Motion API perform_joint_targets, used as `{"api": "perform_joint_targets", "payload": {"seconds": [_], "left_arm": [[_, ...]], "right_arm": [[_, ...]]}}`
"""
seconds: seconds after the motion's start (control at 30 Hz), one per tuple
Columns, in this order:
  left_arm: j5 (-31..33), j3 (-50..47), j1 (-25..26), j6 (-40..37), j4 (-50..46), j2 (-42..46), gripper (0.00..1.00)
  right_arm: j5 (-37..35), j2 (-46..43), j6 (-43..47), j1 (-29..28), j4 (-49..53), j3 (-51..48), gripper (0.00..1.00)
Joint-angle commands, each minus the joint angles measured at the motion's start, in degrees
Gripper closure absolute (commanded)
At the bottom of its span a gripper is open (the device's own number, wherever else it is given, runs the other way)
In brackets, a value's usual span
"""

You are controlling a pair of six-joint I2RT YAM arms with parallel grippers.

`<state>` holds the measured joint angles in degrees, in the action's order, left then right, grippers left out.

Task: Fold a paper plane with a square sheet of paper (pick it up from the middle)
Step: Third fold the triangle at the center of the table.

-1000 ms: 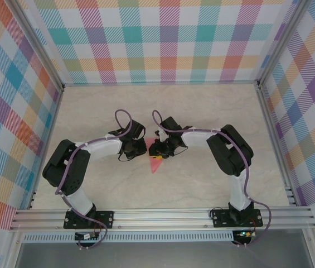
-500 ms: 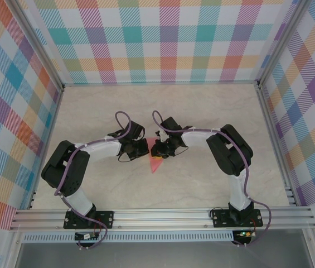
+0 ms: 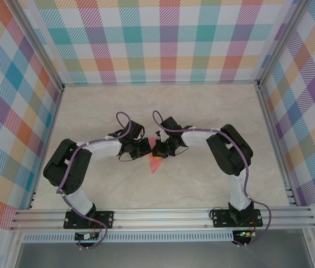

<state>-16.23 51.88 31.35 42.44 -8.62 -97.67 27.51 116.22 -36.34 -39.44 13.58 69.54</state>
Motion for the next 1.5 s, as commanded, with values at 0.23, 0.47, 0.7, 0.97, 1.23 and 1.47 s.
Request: {"api": "perform_joint_targets", "payload": {"seconds": [0.23, 0.47, 0.7, 0.97, 1.23, 1.47], "left_arm": [[-2.65, -1.77, 0.20, -0.16, -1.85, -1.03, 1.00], [-3.35, -2.89, 0.46, 0.33, -1.45, -0.90, 1.00], [-2.68, -3.71, 0.46, 0.80, -0.74, 1.35, 1.00], [-3.63, -4.53, 0.46, 1.59, 1.49, 1.97, 1.00], [-2.64, -5.03, 0.34, 2.21, 2.98, 3.07, 1.00], [-3.37, -5.37, 0.11, 2.52, 4.45, 3.83, 1.00]], "right_arm": [[-2.20, 2.58, 0.85, -0.46, 2.24, 0.16, 0.97], [-2.26, 2.74, 0.77, -0.46, 2.15, 0.01, 0.98], [-2.19, 2.69, 0.69, -0.46, 2.20, -0.06, 0.99], [-2.24, 2.87, 0.43, -0.45, 2.15, -0.18, 1.00], [-2.02, 3.00, 0.32, -0.46, 2.07, -0.37, 1.00], [-2.02, 3.12, 0.25, -0.45, 2.11, -0.37, 1.00]]}}
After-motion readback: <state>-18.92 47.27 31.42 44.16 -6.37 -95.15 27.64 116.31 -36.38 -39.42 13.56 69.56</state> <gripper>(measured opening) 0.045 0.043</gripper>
